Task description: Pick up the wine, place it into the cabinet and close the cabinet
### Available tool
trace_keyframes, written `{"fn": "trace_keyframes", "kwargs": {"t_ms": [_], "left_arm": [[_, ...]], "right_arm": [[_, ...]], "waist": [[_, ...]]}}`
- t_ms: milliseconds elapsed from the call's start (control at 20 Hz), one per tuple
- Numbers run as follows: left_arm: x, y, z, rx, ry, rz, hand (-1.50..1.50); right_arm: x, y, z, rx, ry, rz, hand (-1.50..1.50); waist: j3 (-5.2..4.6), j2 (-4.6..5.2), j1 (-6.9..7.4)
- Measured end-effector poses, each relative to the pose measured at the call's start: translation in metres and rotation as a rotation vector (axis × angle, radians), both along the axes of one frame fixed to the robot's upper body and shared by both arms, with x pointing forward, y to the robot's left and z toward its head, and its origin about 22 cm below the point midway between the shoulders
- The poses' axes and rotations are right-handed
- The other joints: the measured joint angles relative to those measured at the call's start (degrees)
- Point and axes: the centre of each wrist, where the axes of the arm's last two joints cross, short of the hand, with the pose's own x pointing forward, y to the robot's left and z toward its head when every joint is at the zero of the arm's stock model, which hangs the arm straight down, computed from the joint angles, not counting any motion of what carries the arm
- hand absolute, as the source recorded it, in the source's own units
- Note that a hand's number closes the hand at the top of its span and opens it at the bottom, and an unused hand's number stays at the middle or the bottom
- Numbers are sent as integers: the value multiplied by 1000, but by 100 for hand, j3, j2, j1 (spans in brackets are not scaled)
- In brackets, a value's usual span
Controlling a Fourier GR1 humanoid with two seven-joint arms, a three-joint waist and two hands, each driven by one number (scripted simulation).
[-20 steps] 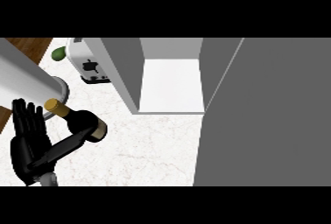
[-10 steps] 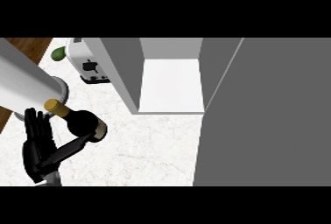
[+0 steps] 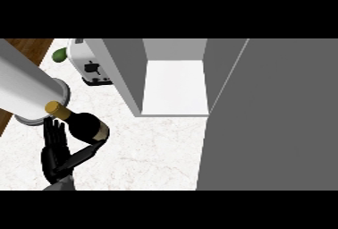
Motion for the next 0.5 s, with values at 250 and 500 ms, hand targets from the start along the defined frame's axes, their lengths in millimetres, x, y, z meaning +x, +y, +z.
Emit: {"fn": "trace_keyframes", "kwargs": {"t_ms": [250,500], "left_arm": [[0,1,-21,-48,-9,-19,-150],[1,2,-42,-108,-45,-32,-150]], "right_arm": [[-3,3,1,7,12,14,-150],[-1,0,-3,-5,3,4,-150]], "waist": [[-1,0,-12],[-3,7,-25]]}}
